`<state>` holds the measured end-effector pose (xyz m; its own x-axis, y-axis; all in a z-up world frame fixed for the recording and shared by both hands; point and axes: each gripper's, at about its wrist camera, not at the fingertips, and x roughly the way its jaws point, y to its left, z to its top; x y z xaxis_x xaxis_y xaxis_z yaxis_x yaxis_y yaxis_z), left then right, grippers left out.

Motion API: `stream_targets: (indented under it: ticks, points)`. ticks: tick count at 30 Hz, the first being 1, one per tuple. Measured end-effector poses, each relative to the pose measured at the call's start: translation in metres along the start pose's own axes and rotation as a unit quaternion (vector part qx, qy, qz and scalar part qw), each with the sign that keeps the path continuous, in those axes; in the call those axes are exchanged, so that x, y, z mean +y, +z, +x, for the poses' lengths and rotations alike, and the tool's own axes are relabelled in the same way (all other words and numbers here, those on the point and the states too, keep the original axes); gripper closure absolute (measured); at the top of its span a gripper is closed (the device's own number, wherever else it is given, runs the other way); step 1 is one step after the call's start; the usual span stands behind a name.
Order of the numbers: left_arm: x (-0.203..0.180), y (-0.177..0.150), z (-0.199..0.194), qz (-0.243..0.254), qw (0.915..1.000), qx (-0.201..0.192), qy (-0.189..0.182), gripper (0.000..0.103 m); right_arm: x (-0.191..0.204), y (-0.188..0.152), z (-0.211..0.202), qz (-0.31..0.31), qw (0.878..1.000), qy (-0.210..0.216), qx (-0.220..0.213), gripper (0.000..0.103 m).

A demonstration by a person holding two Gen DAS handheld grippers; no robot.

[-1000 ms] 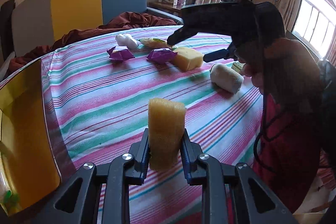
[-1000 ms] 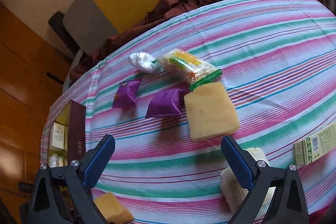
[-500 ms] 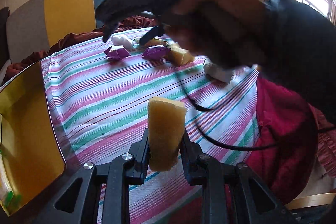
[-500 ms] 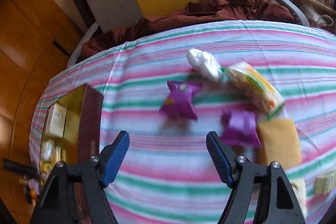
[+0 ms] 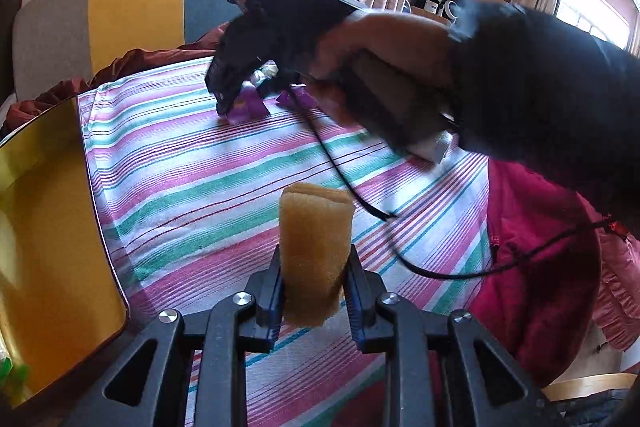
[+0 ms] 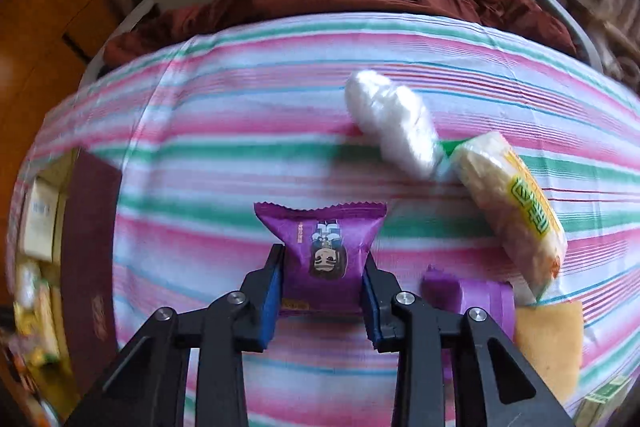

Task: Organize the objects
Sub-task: 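Grasp a purple candy packet with the right tool while the left tool holds the sponge, then lower the yellow sponge into the gold tray and open the left tool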

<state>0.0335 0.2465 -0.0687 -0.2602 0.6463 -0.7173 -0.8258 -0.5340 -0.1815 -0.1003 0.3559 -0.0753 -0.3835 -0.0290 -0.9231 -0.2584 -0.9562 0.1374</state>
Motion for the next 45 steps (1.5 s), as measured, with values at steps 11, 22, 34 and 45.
stream_targets:
  ticks: [11,22,34,45]
  points:
    - [-0.017,-0.005,-0.016,0.025,0.9996,-0.001,0.010,0.078,0.006,-0.087,-0.032,-0.039,0.999,0.033,-0.011,0.068]
    - [-0.004,-0.006,-0.080,-0.009,0.9987,-0.045,0.021,0.078,0.018,-0.094,-0.035,-0.088,0.995,-0.014,-0.031,0.068]
    - [0.135,-0.010,-0.157,-0.228,0.9618,-0.107,0.108,0.078,0.025,-0.095,-0.030,-0.102,0.994,-0.026,-0.033,0.068]
    - [0.181,-0.021,-0.155,-0.274,0.9430,-0.097,0.163,0.078,0.030,-0.095,-0.028,-0.116,0.992,-0.036,-0.035,0.068]
